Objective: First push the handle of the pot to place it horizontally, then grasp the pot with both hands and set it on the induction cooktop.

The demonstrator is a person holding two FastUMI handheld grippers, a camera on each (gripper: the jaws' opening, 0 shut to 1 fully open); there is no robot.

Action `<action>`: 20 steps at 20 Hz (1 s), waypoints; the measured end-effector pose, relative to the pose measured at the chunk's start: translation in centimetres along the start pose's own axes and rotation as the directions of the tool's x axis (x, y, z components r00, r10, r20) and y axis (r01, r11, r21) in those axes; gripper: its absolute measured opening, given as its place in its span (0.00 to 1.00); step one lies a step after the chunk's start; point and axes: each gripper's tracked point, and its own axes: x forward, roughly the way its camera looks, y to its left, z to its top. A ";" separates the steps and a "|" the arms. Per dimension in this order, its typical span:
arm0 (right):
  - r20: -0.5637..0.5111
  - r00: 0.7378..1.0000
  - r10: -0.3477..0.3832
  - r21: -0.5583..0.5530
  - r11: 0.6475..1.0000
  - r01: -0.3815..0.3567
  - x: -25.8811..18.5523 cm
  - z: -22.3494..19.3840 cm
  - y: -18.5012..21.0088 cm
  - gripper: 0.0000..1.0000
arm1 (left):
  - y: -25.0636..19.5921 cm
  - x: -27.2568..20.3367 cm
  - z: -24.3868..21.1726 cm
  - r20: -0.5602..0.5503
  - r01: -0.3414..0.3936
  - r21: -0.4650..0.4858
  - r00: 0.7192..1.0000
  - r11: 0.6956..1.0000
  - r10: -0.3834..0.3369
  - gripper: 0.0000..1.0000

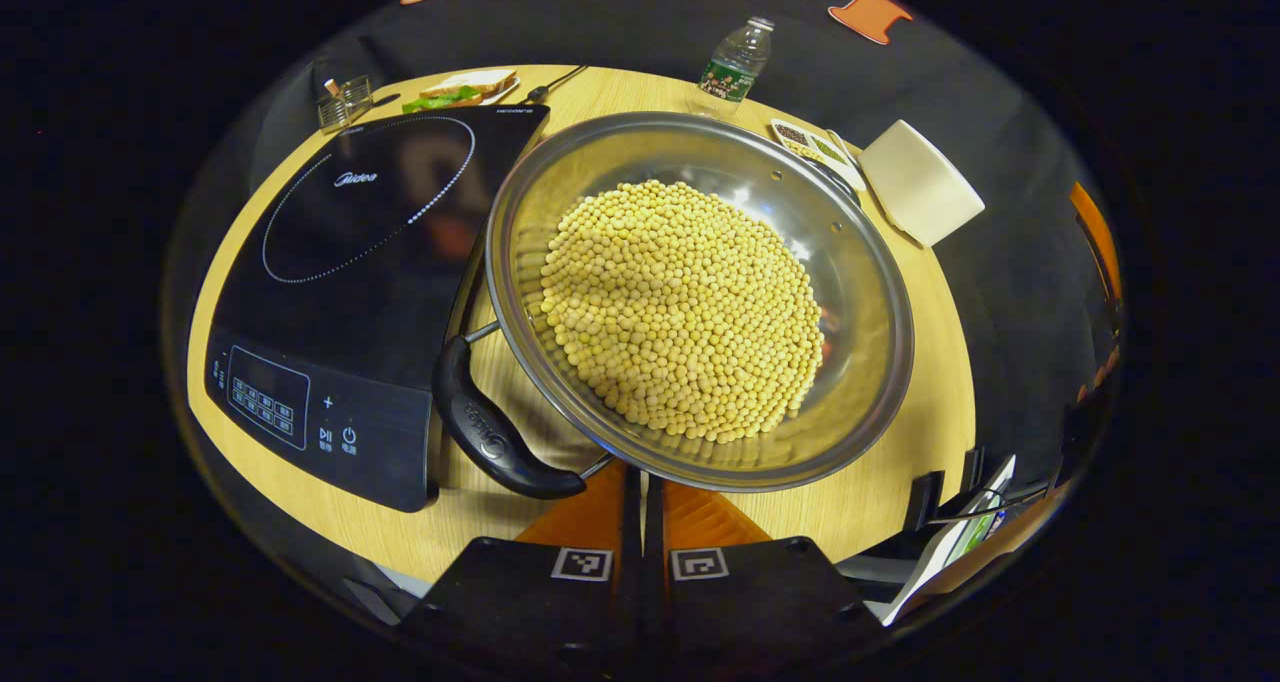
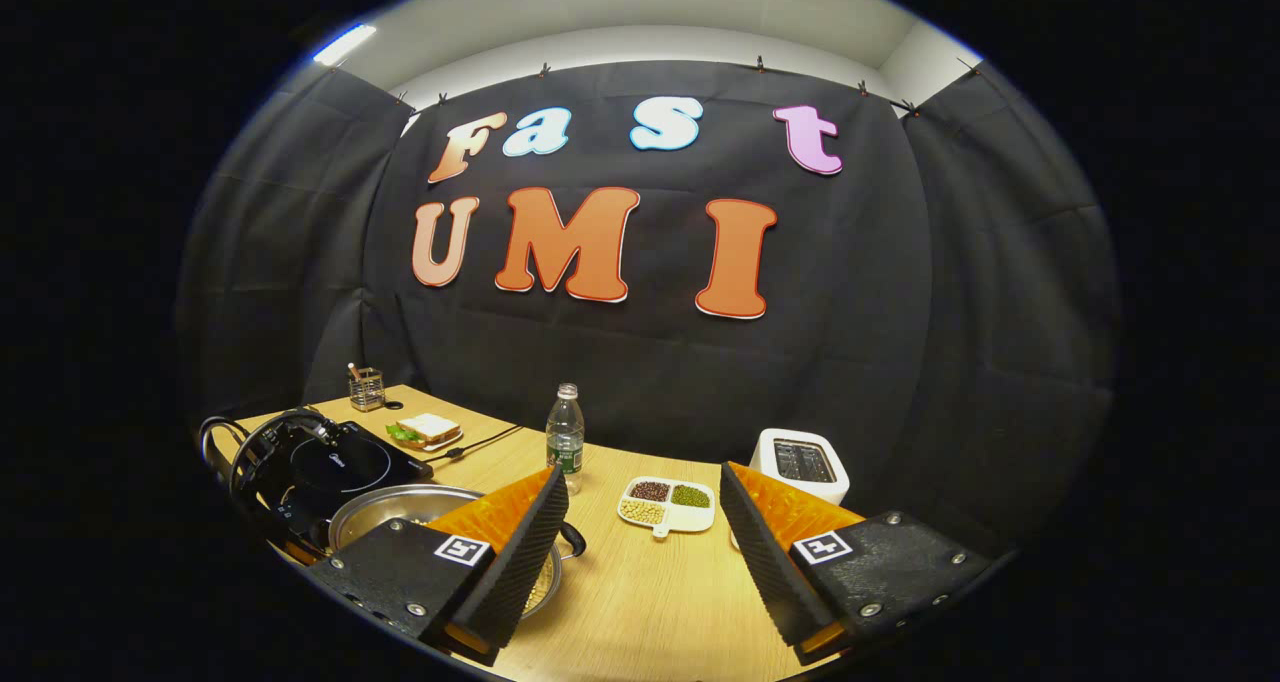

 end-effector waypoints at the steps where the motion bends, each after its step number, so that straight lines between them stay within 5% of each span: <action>1: -0.007 1.000 0.003 0.001 1.000 -0.003 0.0 -0.2 0.3 0.95 | 0.0 0.1 0.2 0.014 -0.010 0.010 1.000 1.000 0.010 0.08; 11: -0.079 0.995 0.056 0.038 0.998 -0.054 1.4 -2.0 3.4 0.95 | 2.9 2.7 3.8 0.169 -0.123 -0.025 0.978 0.992 0.125 0.08; 20: -0.173 0.981 0.088 0.080 0.994 -0.075 2.8 -4.2 4.7 0.95 | 5.0 2.7 6.2 0.241 -0.137 -0.011 0.961 0.990 0.136 0.08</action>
